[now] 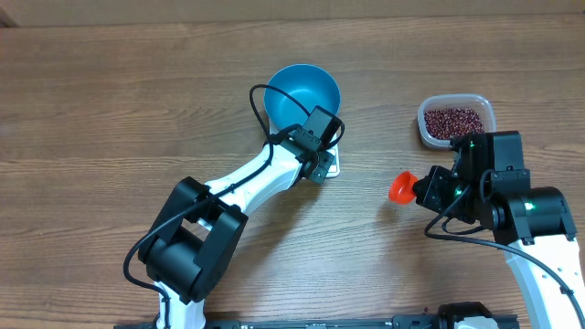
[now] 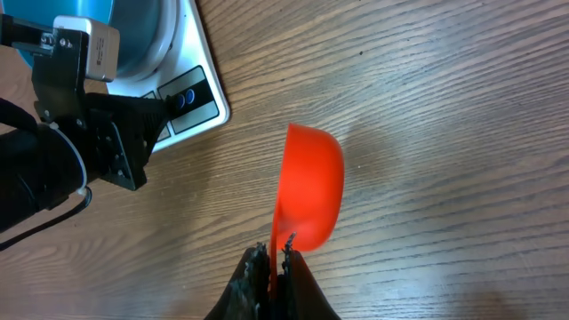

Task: Scoop item into bowl and weigh 150g on scale

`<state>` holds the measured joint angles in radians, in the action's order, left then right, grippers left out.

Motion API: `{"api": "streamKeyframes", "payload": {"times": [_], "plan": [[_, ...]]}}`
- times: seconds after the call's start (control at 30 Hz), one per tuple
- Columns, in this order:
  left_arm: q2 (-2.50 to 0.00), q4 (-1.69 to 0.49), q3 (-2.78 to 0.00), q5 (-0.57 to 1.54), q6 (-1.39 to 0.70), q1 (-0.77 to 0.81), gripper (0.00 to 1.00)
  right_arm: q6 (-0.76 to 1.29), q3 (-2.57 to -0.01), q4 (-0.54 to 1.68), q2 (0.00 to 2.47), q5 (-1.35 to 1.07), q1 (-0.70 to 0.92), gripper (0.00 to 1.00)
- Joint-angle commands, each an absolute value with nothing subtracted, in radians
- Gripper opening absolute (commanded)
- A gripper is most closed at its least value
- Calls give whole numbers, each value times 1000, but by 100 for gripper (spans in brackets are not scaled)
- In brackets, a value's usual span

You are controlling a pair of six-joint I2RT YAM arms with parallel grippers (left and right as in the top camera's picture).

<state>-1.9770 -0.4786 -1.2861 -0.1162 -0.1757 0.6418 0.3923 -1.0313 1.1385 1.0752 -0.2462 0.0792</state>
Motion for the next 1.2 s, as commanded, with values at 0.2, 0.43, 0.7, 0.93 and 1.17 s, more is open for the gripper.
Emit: {"api": "streamKeyframes", "payload": {"times": [0.2, 0.43, 0.7, 0.93, 1.17], "plan": [[-1991, -457, -1278, -164, -157, 643, 4, 395, -1060, 1136, 1067, -236, 77, 4], [-1991, -457, -1278, -112, -106, 643, 4, 395, -1060, 1136, 1067, -236, 77, 4], [-1991, -460, -1278, -95, -85, 643, 4, 395, -1060, 1136, 1067, -236, 77, 4], [-1992, -460, -1278, -96, -86, 642, 4, 395, -1060, 1137, 1067, -236, 77, 4], [-2036, -471, -1278, -96, -86, 641, 4, 395, -1060, 1143, 1067, -236, 77, 4]]}}
